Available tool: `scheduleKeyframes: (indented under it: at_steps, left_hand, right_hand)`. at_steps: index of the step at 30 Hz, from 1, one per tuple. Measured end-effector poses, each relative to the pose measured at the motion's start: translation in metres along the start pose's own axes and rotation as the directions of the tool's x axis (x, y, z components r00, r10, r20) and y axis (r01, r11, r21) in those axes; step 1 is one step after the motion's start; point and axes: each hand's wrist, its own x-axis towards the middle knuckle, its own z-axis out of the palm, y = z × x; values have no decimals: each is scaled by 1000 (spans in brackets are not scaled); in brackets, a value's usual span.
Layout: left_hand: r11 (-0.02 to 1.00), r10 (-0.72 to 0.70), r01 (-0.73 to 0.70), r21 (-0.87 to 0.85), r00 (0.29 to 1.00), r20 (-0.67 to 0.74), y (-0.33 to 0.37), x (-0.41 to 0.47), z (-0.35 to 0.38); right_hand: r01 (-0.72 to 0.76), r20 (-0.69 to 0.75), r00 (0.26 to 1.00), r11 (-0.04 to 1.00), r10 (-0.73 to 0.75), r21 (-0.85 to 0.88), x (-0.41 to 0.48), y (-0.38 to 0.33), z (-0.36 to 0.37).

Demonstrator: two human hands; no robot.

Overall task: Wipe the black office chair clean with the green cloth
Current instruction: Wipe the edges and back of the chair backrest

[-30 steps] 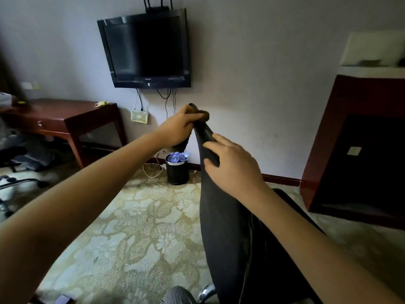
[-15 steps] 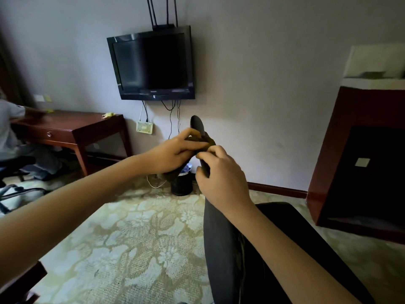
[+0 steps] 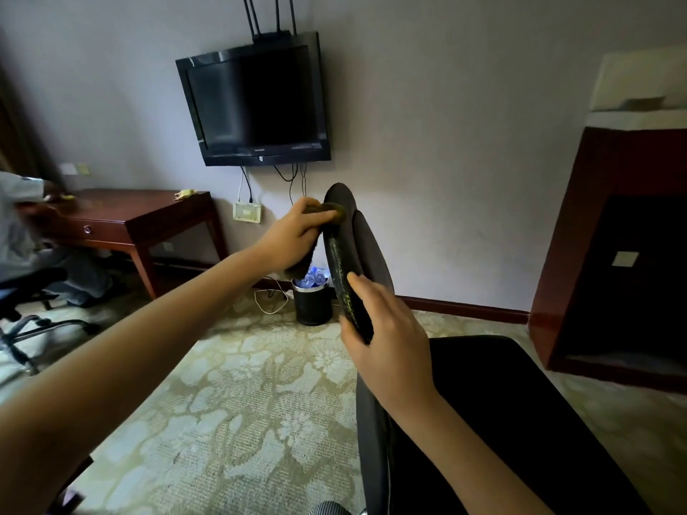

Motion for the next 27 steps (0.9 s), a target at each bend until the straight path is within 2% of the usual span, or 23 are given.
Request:
scheduleKeyframes:
  at_steps: [6, 10, 13, 15, 19, 23, 27]
  left_hand:
    - [975, 214, -212, -60, 977, 21, 14, -44, -5]
    - [950, 307, -302, -78, 950, 59, 24, -68, -10]
    - [959, 279, -282, 27, 956, 88, 18, -55, -17]
    - [977, 197, -201, 73, 978, 68, 12, -39, -16]
    - [999, 29, -30, 14, 999, 29, 8, -22, -9]
    - [998, 57, -58, -37, 998, -28, 3, -36, -5]
    - [978, 142, -154, -144, 986, -89, 3, -59, 2]
  right_hand:
    - [17, -39, 999, 1000, -17, 3, 0, 4, 5]
    - [17, -58, 998, 1000, -17, 5, 0, 6, 12]
    - [6, -71, 997, 1000, -5, 24, 5, 7, 16]
    - [-2, -59, 998, 999, 5, 42, 9, 7, 20]
    - [4, 8, 1000, 996, -5, 93, 8, 10, 28]
    - [18, 7, 1000, 994, -19, 105, 11, 11, 38]
    - [16, -17, 1000, 996, -14, 91, 10, 10, 44]
